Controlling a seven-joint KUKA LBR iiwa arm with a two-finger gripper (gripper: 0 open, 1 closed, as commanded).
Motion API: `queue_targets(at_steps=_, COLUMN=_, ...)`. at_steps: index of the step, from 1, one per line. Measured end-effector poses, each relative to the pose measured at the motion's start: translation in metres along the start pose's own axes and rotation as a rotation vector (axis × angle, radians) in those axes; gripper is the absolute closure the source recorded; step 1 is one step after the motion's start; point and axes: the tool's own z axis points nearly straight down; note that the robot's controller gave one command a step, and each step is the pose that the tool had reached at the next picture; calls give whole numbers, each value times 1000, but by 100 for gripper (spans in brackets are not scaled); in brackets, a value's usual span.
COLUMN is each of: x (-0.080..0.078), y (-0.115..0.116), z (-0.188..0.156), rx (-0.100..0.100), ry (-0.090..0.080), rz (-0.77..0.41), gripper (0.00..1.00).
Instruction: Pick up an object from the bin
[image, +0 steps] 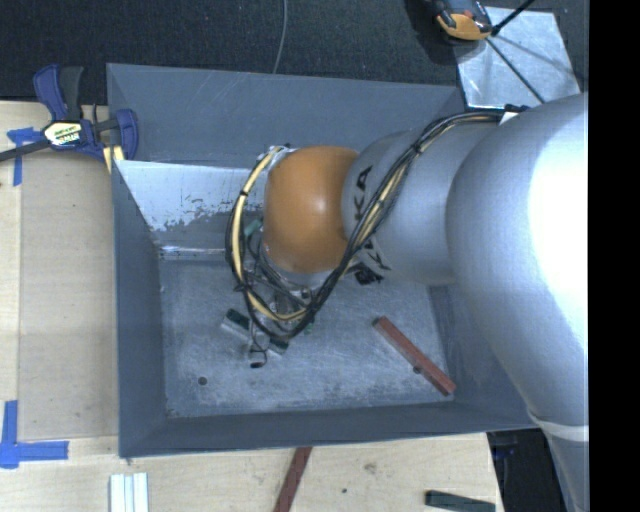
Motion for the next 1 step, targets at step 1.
queue_targets(at_steps=1, x=36, y=-46, z=18, rx=3, ry=6, rz=276, gripper=100)
